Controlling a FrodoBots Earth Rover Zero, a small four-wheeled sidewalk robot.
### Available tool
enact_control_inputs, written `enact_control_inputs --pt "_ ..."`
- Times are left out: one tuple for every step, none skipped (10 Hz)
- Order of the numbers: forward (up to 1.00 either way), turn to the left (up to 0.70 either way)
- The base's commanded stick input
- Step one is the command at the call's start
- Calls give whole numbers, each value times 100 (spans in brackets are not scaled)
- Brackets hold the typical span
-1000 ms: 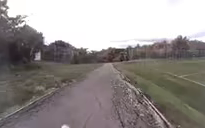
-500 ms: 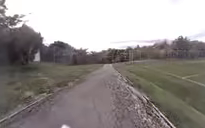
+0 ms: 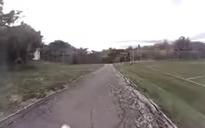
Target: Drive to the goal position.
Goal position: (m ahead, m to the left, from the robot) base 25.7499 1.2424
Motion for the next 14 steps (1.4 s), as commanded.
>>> enact_control_inputs --pt "70 0" --pt "70 0" --pt "70 0" --pt "70 0" --pt "70 0" --pt "70 0" --pt "70 0" --pt "70 0" --pt "70 0" --pt "70 0" --pt "70 0" --pt "70 0" --pt "70 0" --pt "70 0"
